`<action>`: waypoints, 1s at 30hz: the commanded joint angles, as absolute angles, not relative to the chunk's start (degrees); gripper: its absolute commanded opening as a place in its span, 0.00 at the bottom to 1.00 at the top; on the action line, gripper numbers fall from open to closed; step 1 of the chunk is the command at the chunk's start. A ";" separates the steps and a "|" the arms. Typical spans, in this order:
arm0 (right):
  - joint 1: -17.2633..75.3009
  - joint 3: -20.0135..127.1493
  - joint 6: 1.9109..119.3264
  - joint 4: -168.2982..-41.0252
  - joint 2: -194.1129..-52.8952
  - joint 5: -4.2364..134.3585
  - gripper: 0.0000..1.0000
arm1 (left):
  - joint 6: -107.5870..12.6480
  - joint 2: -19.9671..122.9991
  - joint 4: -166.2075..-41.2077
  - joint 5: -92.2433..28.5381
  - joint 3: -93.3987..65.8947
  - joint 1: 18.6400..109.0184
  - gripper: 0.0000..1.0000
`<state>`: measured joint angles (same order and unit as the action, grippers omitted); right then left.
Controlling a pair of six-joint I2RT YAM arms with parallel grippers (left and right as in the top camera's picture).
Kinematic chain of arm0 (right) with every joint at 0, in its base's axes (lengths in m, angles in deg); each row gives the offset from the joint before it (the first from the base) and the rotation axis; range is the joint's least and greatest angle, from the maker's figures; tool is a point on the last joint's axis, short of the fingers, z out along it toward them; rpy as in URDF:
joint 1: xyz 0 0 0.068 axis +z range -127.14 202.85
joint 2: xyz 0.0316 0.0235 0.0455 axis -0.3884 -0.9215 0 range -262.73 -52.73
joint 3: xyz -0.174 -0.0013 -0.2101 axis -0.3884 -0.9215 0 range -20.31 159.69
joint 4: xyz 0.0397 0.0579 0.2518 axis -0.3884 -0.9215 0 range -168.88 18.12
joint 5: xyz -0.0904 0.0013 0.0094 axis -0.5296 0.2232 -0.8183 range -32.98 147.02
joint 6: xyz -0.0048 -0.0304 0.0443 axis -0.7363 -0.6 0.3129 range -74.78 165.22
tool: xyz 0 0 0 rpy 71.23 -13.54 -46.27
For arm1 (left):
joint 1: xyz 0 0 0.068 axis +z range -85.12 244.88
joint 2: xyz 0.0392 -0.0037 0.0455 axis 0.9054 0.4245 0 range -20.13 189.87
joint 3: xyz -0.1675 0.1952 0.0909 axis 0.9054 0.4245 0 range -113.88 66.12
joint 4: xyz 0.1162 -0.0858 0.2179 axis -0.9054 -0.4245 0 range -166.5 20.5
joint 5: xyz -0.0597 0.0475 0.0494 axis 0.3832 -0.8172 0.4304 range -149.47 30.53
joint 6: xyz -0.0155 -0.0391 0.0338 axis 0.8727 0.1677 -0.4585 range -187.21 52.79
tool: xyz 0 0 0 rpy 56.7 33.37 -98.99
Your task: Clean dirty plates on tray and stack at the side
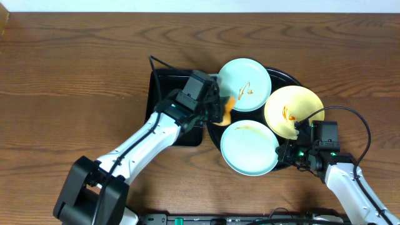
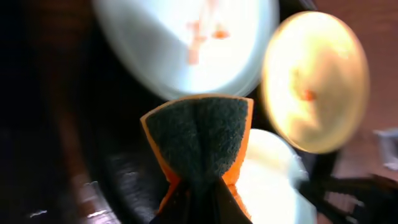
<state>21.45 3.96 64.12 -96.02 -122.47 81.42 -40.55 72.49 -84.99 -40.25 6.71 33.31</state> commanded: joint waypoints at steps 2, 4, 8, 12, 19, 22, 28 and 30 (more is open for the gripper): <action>21.84 6.54 61.84 -98.12 -122.27 80.07 0.01 | -41.93 72.23 -88.48 -47.79 5.98 39.14 0.07; 21.86 8.47 60.71 -100.17 -122.25 78.62 0.01 | -41.93 72.23 -89.64 -48.42 5.98 41.87 0.07; 22.87 12.60 59.24 -104.28 -122.27 75.15 0.01 | -41.95 72.25 -90.25 -48.46 5.98 46.77 0.07; 24.79 16.07 57.93 -106.53 -122.25 72.55 0.01 | -42.15 72.49 -90.15 -51.81 5.98 50.11 0.07; 29.75 21.86 56.20 -110.05 -122.27 62.89 0.01 | -42.13 73.56 -90.25 -53.53 6.01 52.56 0.07; 32.11 25.03 55.37 -111.71 -122.27 57.33 0.01 | -42.13 74.11 -90.28 -53.51 6.01 52.54 0.08; 36.09 31.02 52.29 -112.24 -122.27 46.84 0.01 | -42.13 74.21 -90.28 -53.53 6.01 52.54 0.07; 38.23 32.75 50.72 -112.15 -122.27 40.83 0.01 | -42.13 74.21 -90.25 -53.53 6.01 52.54 0.08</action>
